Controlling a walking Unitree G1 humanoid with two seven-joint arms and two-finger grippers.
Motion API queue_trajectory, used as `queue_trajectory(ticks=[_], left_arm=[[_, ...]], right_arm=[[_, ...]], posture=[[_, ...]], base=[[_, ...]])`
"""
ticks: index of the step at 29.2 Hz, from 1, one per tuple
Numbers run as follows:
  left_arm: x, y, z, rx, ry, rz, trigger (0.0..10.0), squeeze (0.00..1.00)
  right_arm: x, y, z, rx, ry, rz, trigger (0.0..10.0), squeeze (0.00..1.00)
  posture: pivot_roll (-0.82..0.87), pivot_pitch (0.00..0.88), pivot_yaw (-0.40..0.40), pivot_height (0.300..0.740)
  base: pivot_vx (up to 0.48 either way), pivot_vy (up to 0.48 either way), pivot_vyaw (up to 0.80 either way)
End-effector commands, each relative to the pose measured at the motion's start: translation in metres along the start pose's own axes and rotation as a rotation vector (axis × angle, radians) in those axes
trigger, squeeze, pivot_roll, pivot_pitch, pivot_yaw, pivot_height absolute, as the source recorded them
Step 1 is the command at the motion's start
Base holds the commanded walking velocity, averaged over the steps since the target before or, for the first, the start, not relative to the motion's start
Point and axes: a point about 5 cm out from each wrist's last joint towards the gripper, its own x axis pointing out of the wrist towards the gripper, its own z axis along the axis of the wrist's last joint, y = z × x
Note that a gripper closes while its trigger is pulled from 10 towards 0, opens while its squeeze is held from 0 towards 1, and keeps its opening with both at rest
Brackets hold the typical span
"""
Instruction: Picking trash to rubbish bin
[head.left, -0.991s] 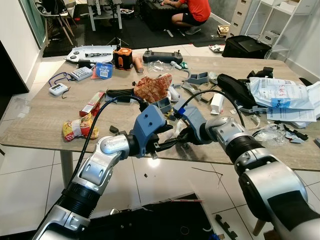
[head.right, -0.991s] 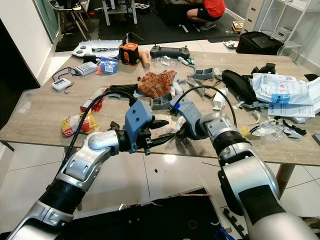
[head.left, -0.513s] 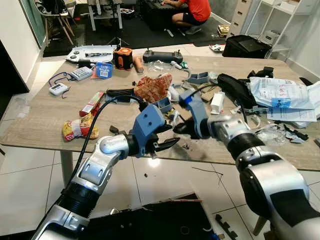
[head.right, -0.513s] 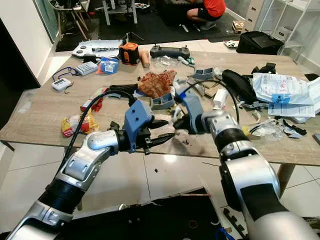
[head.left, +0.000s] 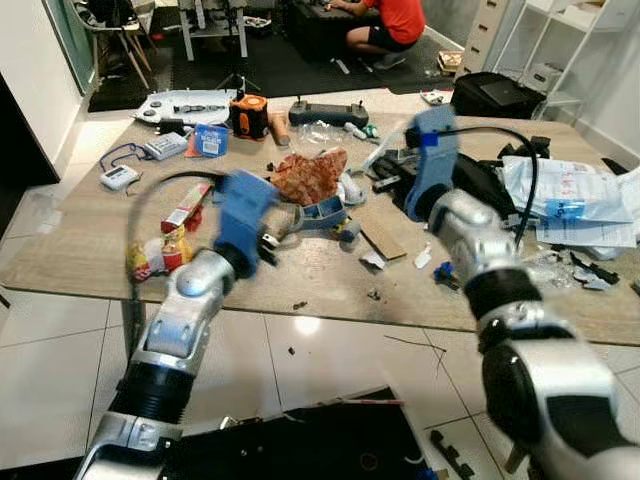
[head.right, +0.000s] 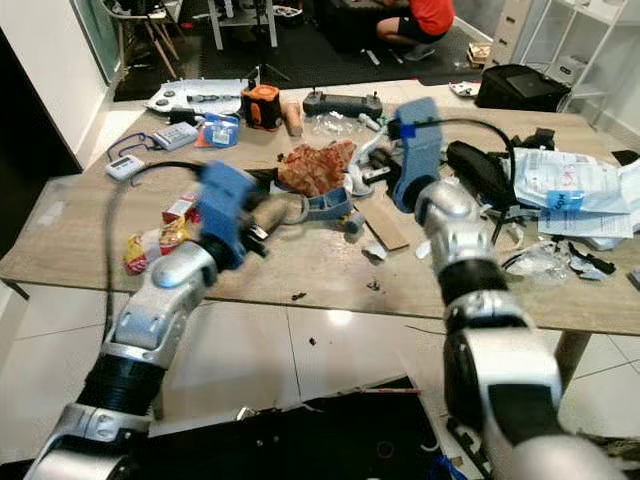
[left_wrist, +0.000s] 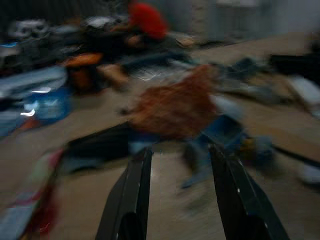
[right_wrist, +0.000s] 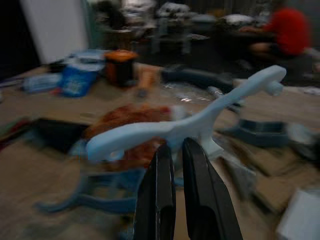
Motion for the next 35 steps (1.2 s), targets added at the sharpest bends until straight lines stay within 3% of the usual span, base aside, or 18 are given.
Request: queue_trajectory(ticks=[1, 5, 7, 9, 14, 24, 29, 35], left_arm=[[-0.009, 0.005, -0.004, -0.06, -0.013, 0.109, 10.0, 0.0], [-0.022, 0.01, -0.013, -0.117, -0.014, 0.272, 10.0, 0.0], [-0.024, 0.009, -0.016, -0.121, -0.006, 0.299, 10.0, 0.0], [-0.03, 0.003, -0.026, -0.025, 0.058, 0.301, 10.0, 0.0], [-0.036, -0.001, -0.028, -0.055, 0.071, 0.308, 10.0, 0.0], [-0.043, 0.003, -0.026, -0.04, 0.062, 0.36, 10.0, 0.0], [-0.042, -0.002, -0.025, -0.034, 0.07, 0.344, 10.0, 0.0], [-0.042, -0.004, -0.024, -0.034, 0.063, 0.324, 10.0, 0.0]], right_arm=[[-0.006, -0.001, 0.0, 0.028, -0.048, -0.085, 10.0, 0.0], [-0.025, 0.008, -0.012, 0.017, -0.101, -0.188, 10.0, 0.0], [-0.029, 0.011, -0.015, 0.004, -0.12, -0.205, 10.0, 0.0], [-0.045, 0.017, -0.034, 0.054, -0.115, -0.259, 10.0, 0.0], [-0.061, 0.027, -0.045, 0.092, -0.106, -0.27, 10.0, 0.0], [-0.078, 0.04, -0.052, 0.061, -0.072, -0.26, 10.0, 0.0], [-0.081, 0.039, -0.053, 0.078, -0.066, -0.274, 10.0, 0.0], [-0.085, 0.035, -0.05, 0.07, -0.069, -0.29, 10.0, 0.0]], posture=[[0.09, 0.064, -0.038, 0.74], [0.08, 0.062, -0.066, 0.74], [0.08, 0.062, -0.066, 0.74], [0.08, 0.062, -0.066, 0.74], [0.09, 0.073, -0.069, 0.74], [0.09, 0.078, -0.068, 0.74], [0.09, 0.084, -0.062, 0.74], [0.09, 0.087, -0.053, 0.74]], base=[[0.0, 0.0, 0.0], [0.0, 0.0, 0.0], [0.0, 0.0, 0.0], [0.0, 0.0, 0.0], [0.0, 0.0, 0.0], [0.0, 0.0, 0.0], [0.0, 0.0, 0.0], [0.0, 0.0, -0.74]])
